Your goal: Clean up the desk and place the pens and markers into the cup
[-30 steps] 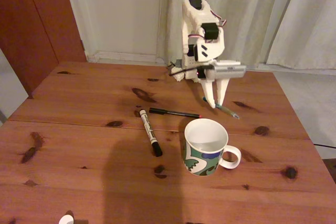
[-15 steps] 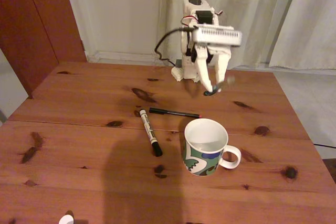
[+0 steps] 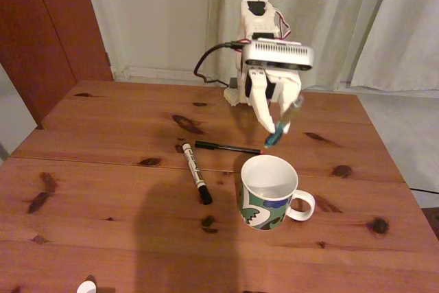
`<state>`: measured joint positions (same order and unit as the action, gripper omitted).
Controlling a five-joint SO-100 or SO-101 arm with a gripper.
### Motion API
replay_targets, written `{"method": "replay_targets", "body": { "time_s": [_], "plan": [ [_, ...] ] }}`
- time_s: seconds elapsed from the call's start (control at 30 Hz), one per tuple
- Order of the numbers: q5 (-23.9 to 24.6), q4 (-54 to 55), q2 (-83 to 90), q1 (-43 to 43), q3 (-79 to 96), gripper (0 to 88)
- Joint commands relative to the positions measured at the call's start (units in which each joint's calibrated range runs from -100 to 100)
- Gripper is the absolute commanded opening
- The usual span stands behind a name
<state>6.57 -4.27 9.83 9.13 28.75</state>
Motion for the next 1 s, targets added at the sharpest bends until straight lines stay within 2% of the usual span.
{"method": "replay_targets", "body": {
  "time_s": [0.0,0.97],
  "plan": [
    [0.14,2.08,-2.67,-0.24,-7.74,0.9],
    [0.61,2.51,-14.75,-0.08,-7.74,1.5]
  ]
}}
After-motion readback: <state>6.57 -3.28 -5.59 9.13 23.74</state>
